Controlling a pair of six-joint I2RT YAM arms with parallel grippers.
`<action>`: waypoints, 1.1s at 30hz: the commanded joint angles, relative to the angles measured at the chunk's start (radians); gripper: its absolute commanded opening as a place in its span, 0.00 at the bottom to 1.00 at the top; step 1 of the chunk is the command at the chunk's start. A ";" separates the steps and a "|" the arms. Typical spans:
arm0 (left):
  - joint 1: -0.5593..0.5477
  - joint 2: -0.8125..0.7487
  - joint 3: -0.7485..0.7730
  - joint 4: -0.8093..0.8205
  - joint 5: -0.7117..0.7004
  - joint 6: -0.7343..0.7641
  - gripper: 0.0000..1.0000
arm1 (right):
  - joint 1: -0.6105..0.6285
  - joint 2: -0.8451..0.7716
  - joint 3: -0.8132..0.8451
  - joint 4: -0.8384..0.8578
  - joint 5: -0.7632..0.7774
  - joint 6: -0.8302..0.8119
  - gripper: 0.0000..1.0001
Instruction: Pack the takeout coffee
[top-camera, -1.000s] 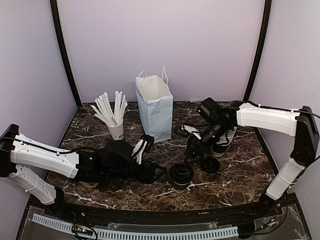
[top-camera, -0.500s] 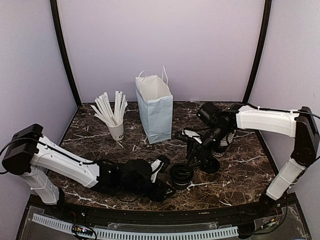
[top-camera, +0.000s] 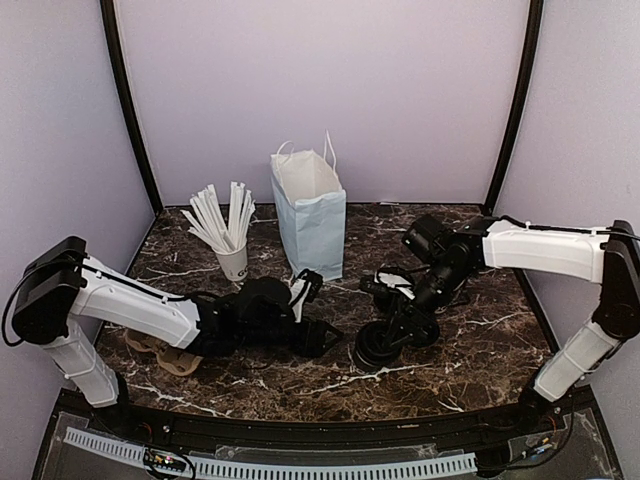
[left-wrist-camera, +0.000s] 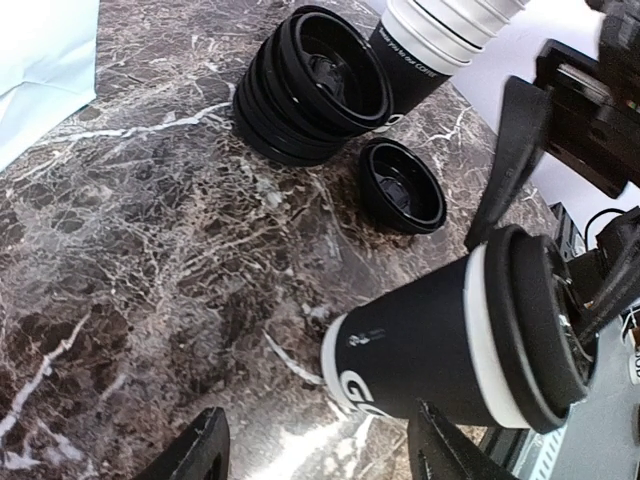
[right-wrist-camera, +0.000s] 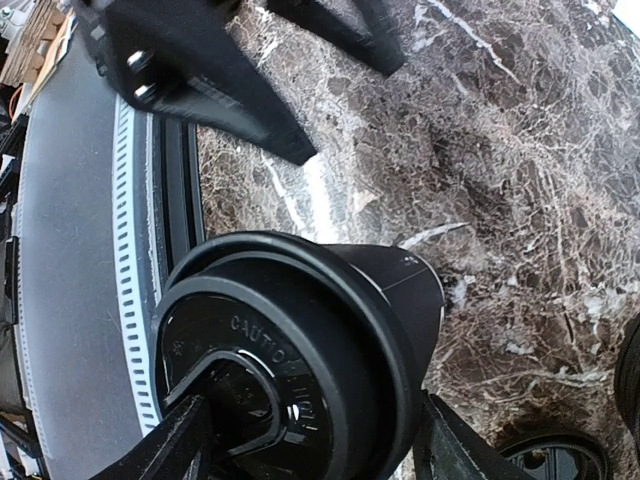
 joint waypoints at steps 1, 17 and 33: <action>0.027 0.018 0.045 0.004 0.054 0.044 0.63 | 0.009 -0.026 -0.022 -0.023 -0.015 0.007 0.70; -0.017 -0.211 -0.160 0.082 -0.075 -0.342 0.61 | -0.013 0.126 0.126 -0.051 -0.046 0.126 0.68; -0.076 0.003 -0.055 0.253 0.019 -0.500 0.58 | -0.023 0.115 0.103 -0.027 -0.044 0.135 0.67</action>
